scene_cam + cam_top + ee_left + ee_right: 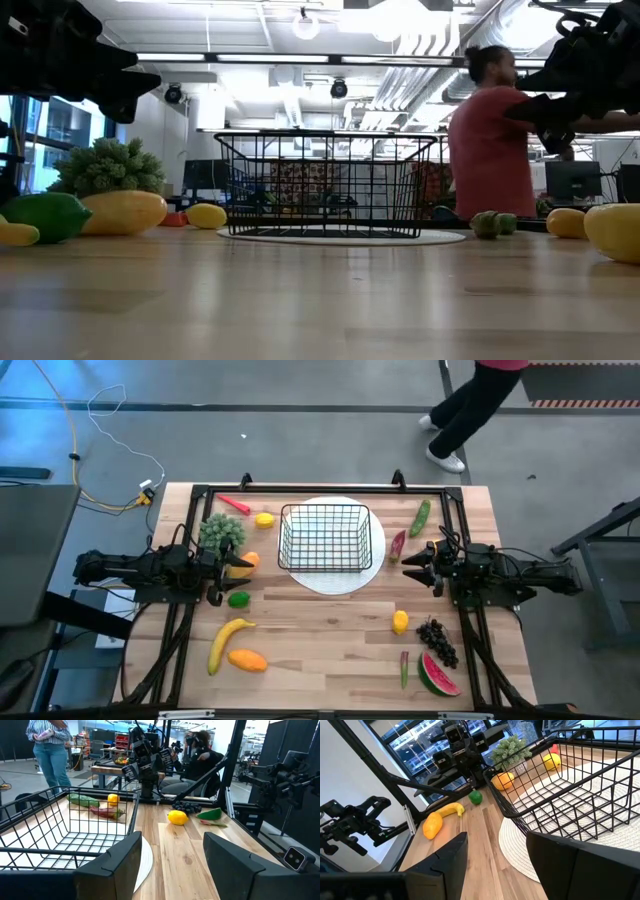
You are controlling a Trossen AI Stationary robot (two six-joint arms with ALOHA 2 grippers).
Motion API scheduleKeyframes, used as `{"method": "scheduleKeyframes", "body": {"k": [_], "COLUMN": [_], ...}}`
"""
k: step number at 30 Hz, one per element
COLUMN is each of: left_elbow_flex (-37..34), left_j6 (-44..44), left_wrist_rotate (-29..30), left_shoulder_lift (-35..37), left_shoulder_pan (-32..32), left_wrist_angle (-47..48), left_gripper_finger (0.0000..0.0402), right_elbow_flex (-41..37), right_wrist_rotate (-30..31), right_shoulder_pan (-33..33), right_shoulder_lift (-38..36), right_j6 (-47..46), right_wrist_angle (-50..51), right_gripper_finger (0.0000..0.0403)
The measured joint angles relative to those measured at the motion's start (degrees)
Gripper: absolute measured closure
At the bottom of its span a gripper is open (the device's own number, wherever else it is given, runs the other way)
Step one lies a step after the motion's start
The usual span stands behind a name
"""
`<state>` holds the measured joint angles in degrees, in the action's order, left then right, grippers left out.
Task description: Build produce basket
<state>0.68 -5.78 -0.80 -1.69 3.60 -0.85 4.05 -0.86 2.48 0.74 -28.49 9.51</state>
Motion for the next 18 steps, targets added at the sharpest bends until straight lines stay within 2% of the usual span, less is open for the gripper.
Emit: {"method": "scheduleKeyframes", "body": {"k": [18], "left_elbow_flex": [0.00], "left_j6": [0.00], "left_wrist_rotate": [0.00], "left_shoulder_lift": [0.00], "left_shoulder_pan": [0.00], "left_wrist_angle": [-0.01], "left_gripper_finger": [0.0200], "right_elbow_flex": [-0.01], "right_wrist_rotate": [0.01], "right_shoulder_pan": [0.00], "right_shoulder_lift": [0.00], "right_j6": [0.30], "right_wrist_angle": [0.00], "right_gripper_finger": [0.0217]}}
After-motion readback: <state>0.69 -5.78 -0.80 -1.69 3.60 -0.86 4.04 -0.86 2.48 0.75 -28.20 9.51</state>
